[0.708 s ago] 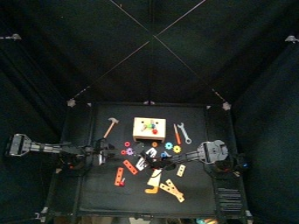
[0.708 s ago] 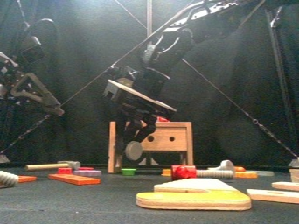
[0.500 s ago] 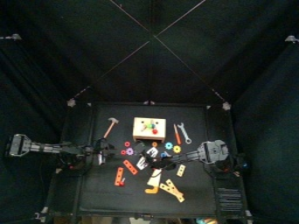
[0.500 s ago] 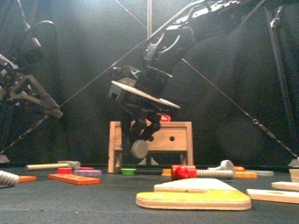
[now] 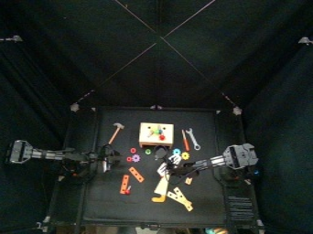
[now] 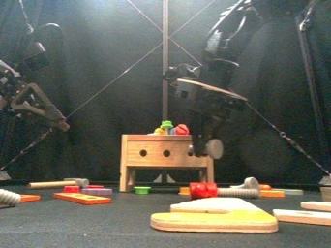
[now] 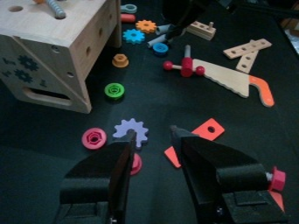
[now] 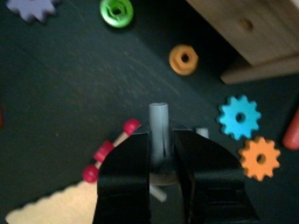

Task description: Put down nail and grab red spinning screw

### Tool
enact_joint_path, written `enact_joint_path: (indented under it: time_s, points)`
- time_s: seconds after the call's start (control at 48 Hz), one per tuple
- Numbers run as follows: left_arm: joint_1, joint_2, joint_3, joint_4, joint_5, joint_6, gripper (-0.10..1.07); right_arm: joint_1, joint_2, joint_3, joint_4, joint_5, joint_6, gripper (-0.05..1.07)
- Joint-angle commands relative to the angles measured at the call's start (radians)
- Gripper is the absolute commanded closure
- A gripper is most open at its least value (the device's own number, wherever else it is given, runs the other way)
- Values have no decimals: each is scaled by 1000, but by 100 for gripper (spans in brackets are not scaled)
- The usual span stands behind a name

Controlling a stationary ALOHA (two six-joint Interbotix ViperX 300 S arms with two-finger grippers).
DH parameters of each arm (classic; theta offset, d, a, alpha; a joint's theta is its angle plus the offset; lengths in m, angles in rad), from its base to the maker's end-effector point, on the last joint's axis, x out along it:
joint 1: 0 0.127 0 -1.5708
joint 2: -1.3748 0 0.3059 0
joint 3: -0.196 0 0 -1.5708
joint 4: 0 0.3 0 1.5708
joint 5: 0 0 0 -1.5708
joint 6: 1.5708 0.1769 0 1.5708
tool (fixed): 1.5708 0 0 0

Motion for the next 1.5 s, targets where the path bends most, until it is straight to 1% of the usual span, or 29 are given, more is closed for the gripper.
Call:
enact_joint_path:
  time_s: [0.0, 0.167, 0.271, 0.375, 0.562, 0.708, 0.812, 0.896, 1.021, 1.167, 1.292, 1.479]
  points:
    - [3, 2, -11, -2, -5, 0, 20, 3, -78, 49, 11, 3, 43, 61]
    - [3, 2, -11, -2, -5, 0, 20, 29, -167, 149, 2, -9, 184, 61]
    - [3, 2, -11, -2, -3, 0, 20, 49, -209, 213, -20, -54, 305, 61]
    - [9, 2, -11, -5, -5, 0, 20, 64, -224, 264, -57, -109, 410, 61]
    - [11, 2, -11, -2, -5, 0, 20, 84, -216, 337, -66, -146, 502, 61]
    - [14, 2, -11, -5, -3, 0, 20, 80, -201, 368, -64, -207, 509, 59]
    - [15, 2, -11, -2, -5, 0, 20, 78, -189, 376, -72, -253, 511, 55]
    - [18, 2, -11, -9, -5, 0, 20, 78, -178, 373, -80, -276, 509, 47]
    - [18, 2, -11, -15, -5, 0, 20, 78, -173, 373, -78, -276, 509, 34]
    - [18, 2, -11, -15, -5, 0, 20, 77, -181, 370, -81, -265, 508, 24]
    - [20, 2, -11, -15, -3, 0, 20, 75, -193, 356, -92, -244, 503, 22]
    - [25, 2, -11, -15, -5, 2, 20, 54, -195, 321, -193, -221, 500, 22]
